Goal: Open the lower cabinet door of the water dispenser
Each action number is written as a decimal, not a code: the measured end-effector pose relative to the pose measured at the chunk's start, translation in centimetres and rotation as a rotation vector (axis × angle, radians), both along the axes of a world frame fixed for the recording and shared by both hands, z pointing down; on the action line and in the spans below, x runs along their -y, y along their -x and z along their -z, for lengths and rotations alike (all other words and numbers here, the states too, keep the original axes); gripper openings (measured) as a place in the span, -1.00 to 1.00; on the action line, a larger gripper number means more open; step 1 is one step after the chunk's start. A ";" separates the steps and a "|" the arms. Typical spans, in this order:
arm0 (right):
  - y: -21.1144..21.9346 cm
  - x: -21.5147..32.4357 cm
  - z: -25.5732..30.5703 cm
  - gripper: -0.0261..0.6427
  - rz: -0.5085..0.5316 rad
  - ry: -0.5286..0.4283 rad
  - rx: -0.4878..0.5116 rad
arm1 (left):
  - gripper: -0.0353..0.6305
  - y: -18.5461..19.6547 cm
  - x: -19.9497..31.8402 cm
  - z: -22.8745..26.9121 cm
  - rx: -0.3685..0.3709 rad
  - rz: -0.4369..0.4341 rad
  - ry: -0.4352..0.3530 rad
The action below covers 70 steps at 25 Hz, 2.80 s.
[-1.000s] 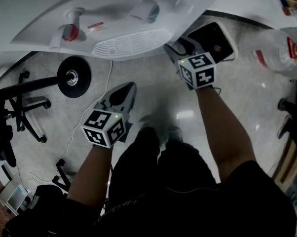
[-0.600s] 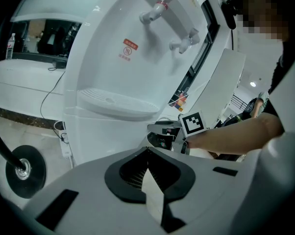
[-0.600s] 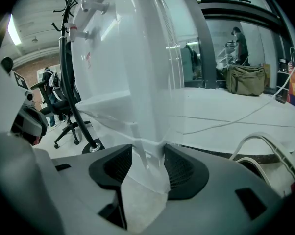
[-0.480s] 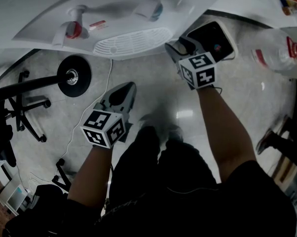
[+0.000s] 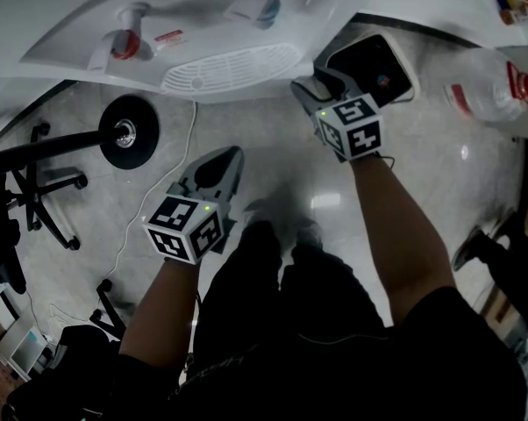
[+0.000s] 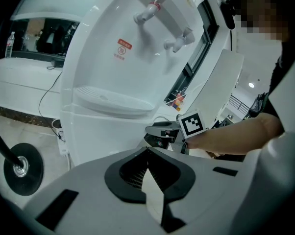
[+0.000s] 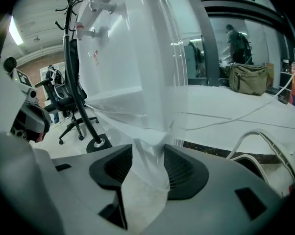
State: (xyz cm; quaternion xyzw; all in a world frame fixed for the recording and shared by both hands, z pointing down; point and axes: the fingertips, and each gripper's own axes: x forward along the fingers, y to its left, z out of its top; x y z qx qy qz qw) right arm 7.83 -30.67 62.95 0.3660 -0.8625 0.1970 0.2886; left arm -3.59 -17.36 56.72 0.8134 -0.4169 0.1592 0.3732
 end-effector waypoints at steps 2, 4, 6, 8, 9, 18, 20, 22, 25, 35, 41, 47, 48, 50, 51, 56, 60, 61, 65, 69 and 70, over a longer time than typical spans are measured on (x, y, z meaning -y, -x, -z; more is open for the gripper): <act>0.0 -0.5 0.1 -0.32 0.009 0.013 0.005 | -0.89 -0.3 -0.3 0.2 0.000 -0.007 0.003; 0.0 -1.0 0.1 -0.32 0.007 0.032 0.024 | -0.89 -0.6 -0.6 0.3 -0.002 -0.009 0.009; 0.0 -1.7 0.2 -0.32 0.006 0.047 0.031 | -0.89 -1.0 -1.2 0.4 -0.008 -0.012 0.017; 0.0 -2.4 0.1 -0.32 0.008 0.057 0.032 | -0.89 -1.2 -1.9 0.4 -0.009 -0.016 0.026; 0.1 -2.7 0.1 -0.32 0.008 0.063 0.034 | -0.89 -1.3 -2.2 0.4 -0.008 -0.017 0.030; 0.2 -4.8 0.2 -0.32 0.023 0.111 0.041 | -0.89 -1.5 -3.1 1.1 -0.016 0.007 0.054; 0.2 -5.4 0.2 -0.32 0.030 0.118 0.035 | -0.89 -1.5 -3.4 1.5 -0.012 0.009 0.054; 0.2 -6.0 0.3 -0.32 0.033 0.126 0.030 | -0.89 -1.4 -3.7 1.9 -0.006 0.016 0.055; 0.4 -6.7 0.3 -0.32 0.027 0.145 0.040 | -0.89 -1.1 -4.3 2.1 -0.008 0.031 0.074; 0.9 -9.2 0.4 -0.32 0.023 0.201 0.049 | -0.89 -0.7 -6.1 3.6 -0.005 0.063 0.113; 1.3 -10.5 0.5 -0.32 0.024 0.225 0.060 | -0.89 -0.2 -5.9 4.4 -0.001 0.087 0.106; 1.9 -12.3 0.4 -0.32 0.082 0.244 0.051 | -0.89 0.3 -6.4 4.3 0.015 0.115 0.117; 2.0 -12.5 0.5 -0.32 0.088 0.248 0.051 | -0.89 0.3 -6.6 4.3 0.014 0.120 0.120; 2.1 -13.1 0.5 -0.32 0.099 0.257 0.053 | -0.89 0.1 -6.7 4.2 0.013 0.126 0.125; 2.3 -13.5 0.5 -0.32 0.113 0.259 0.051 | -0.89 0.0 -6.9 4.0 0.015 0.128 0.128; 2.4 -15.6 1.2 -0.32 0.193 0.251 0.021 | -0.89 -0.5 -7.3 3.8 0.025 0.129 0.132; 1.8 -15.4 2.1 -0.32 0.221 0.213 -0.007 | -0.89 -0.4 -7.6 3.7 0.020 0.161 0.133; 1.7 -15.2 2.3 -0.32 0.227 0.201 -0.013 | -0.89 -0.4 -7.7 3.6 0.017 0.173 0.133; 1.4 -13.7 3.2 -0.32 0.245 0.161 -0.027 | -0.89 -0.6 -8.3 3.7 0.011 0.202 0.135; 1.4 -12.2 3.6 -0.32 0.262 0.127 -0.036 | -0.89 -0.7 -9.1 3.8 0.008 0.220 0.136; 1.5 -11.9 3.6 -0.32 0.275 0.120 -0.043 | -0.89 -0.6 -9.3 3.8 0.007 0.227 0.137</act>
